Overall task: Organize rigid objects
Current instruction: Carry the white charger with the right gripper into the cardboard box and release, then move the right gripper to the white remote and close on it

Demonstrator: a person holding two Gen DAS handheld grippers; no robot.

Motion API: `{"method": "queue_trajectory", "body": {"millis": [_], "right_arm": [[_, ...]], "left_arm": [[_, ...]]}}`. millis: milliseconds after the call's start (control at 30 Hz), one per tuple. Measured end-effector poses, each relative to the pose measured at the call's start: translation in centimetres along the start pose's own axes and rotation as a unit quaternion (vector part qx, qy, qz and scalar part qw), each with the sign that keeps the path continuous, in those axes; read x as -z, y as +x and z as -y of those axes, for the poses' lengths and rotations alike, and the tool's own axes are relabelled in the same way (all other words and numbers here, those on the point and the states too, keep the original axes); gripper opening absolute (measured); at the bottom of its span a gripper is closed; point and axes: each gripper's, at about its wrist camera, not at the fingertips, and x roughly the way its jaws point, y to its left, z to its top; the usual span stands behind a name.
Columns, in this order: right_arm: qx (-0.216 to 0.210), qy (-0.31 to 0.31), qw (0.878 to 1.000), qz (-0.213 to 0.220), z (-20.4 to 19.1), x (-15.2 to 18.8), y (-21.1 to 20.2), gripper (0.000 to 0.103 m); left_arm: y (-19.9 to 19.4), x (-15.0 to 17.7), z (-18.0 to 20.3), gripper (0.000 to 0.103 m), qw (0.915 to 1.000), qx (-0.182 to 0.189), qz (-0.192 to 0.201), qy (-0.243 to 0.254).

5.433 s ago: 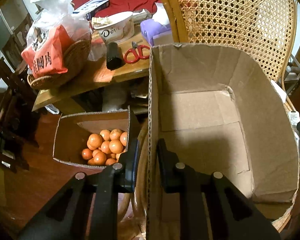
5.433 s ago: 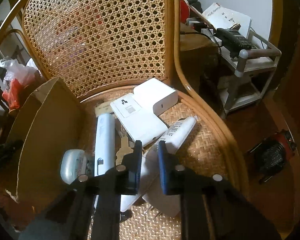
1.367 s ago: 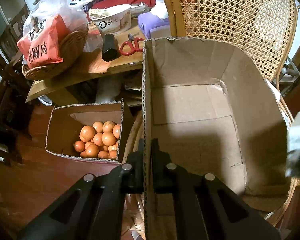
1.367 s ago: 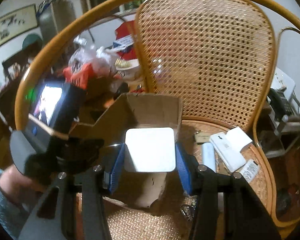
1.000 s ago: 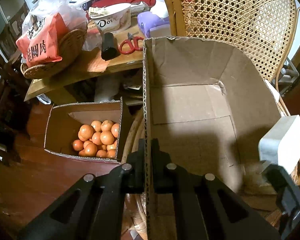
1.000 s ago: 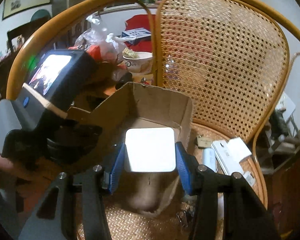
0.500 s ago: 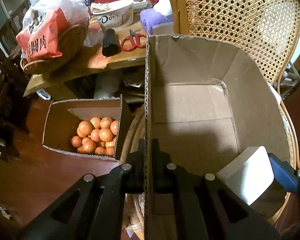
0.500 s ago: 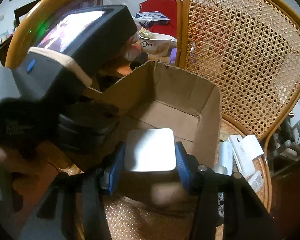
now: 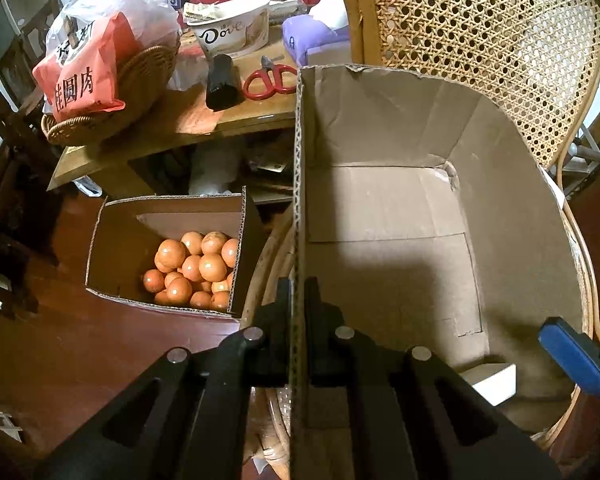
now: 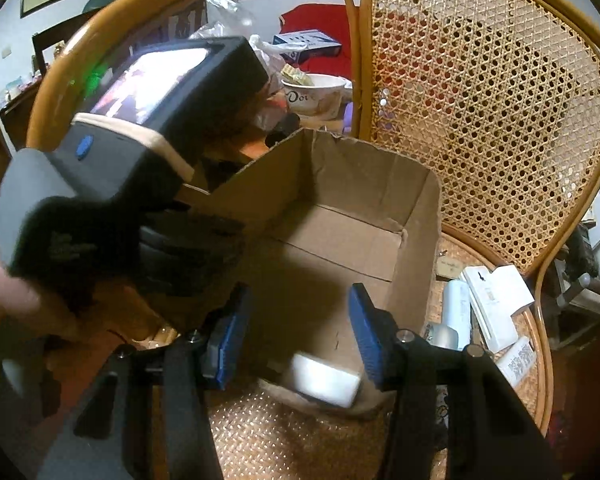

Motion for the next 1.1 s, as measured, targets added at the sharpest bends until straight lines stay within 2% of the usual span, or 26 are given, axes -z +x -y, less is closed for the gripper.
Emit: {"method": "queue_trajectory", "body": {"millis": [33, 67, 133, 367, 567, 667, 833, 933, 1100], "right_arm": [[0.001, -0.001, 1.000, 0.003, 0.1, 0.0, -0.3, 0.062], [0.007, 0.000, 1.000, 0.011, 0.2, 0.1, -0.9, 0.075], [0.016, 0.005, 0.999, 0.031, 0.5, 0.2, -2.0, 0.087], [0.034, 0.050, 0.995, 0.084, 3.5, 0.7, -5.4, 0.103], [0.076, 0.123, 0.984, 0.100, 7.9, 1.3, -6.9, 0.103], [0.085, 0.173, 0.978, 0.086, 10.6, 1.8, -6.6, 0.103], [0.075, 0.261, 0.961, 0.051, 15.6, 3.3, -5.0, 0.103], [0.099, 0.272, 0.957, 0.026, 17.5, 4.1, -3.8, 0.103], [0.156, 0.254, 0.954, -0.020, 19.1, 5.6, -2.0, 0.103]], "left_arm": [[0.0, 0.0, 0.0, 0.006, 1.0000, -0.001, 0.000, 0.001], [0.0, 0.0, 0.1, 0.006, 1.0000, -0.001, 0.001, 0.002], [0.1, 0.1, -0.1, 0.007, 1.0000, 0.000, -0.001, 0.003], [0.5, 0.2, -0.3, 0.007, 1.0000, 0.000, -0.008, 0.004], [0.6, 0.2, -0.1, 0.006, 0.9999, -0.001, -0.009, 0.007], [0.4, 0.4, 0.1, 0.006, 0.9999, -0.003, -0.006, 0.014], [0.2, 0.4, 0.0, 0.006, 1.0000, 0.000, -0.005, 0.008], [0.1, 0.4, 0.0, 0.006, 1.0000, 0.000, -0.003, 0.004], [-0.3, 0.4, 0.2, 0.006, 1.0000, -0.002, 0.002, 0.007]]}}
